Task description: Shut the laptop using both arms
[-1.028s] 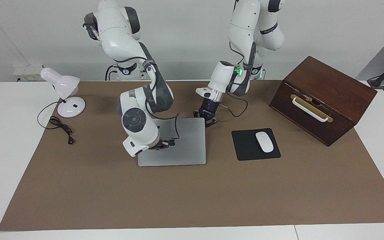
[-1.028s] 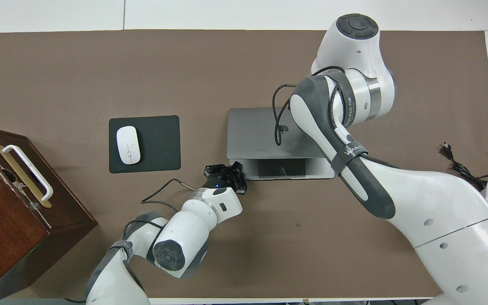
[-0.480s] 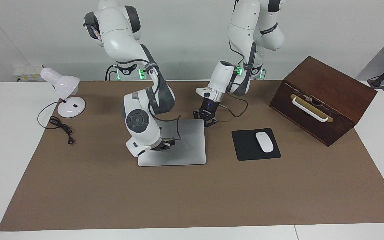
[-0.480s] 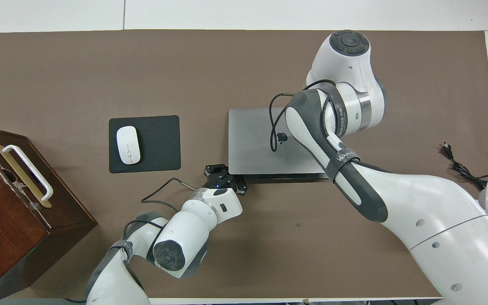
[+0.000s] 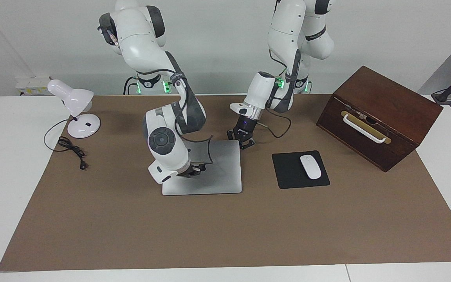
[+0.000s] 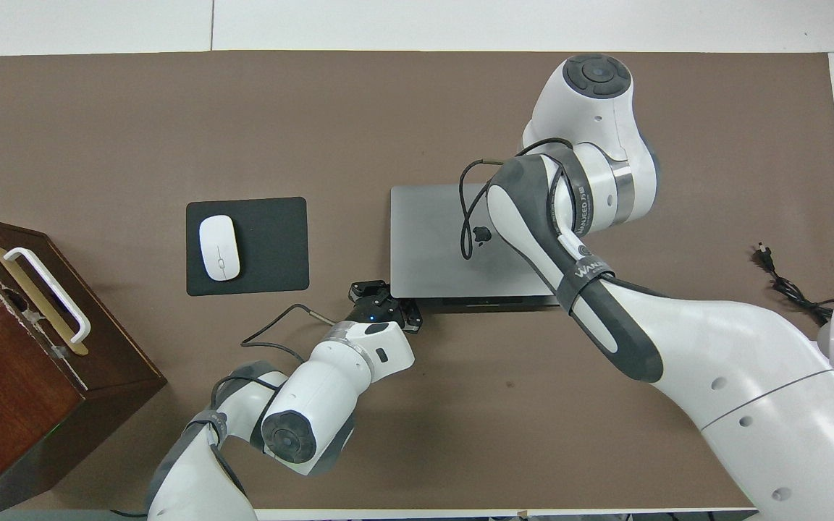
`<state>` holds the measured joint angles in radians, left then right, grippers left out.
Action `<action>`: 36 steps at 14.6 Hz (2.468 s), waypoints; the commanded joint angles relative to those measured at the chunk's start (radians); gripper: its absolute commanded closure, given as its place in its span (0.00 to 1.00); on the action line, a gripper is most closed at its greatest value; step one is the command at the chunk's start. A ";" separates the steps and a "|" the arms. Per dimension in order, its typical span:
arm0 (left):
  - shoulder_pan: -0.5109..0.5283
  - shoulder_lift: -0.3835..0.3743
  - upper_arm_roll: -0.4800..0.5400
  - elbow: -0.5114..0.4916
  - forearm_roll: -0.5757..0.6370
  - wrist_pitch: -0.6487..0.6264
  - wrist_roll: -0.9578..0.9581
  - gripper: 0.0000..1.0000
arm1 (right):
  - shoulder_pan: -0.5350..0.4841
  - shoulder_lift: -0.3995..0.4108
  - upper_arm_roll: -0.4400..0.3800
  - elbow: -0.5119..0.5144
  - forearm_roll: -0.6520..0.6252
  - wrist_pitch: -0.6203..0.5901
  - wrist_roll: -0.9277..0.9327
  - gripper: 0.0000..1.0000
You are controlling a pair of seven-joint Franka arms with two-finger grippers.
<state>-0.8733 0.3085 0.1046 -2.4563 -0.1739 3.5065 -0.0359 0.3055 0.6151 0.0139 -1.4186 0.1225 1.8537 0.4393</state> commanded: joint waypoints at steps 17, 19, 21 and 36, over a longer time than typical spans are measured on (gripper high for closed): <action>0.014 -0.069 0.010 -0.088 -0.006 -0.007 -0.047 1.00 | -0.120 -0.193 -0.005 0.019 -0.124 0.027 -0.129 0.87; 0.016 -0.123 0.010 -0.099 -0.006 -0.070 -0.076 1.00 | -0.135 -0.195 -0.005 0.047 -0.122 0.024 -0.155 0.83; 0.037 -0.236 0.010 -0.099 -0.006 -0.263 -0.085 1.00 | -0.134 -0.198 -0.006 0.052 -0.124 0.022 -0.157 0.68; 0.417 -0.648 0.018 0.284 0.069 -1.616 0.083 1.00 | -0.197 -0.434 -0.025 0.050 -0.187 -0.137 -0.294 0.00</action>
<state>-0.5161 -0.3525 0.1315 -2.2460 -0.1572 1.9993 0.0198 0.1214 0.2252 -0.0163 -1.3556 -0.0467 1.7465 0.1595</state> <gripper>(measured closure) 0.991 0.000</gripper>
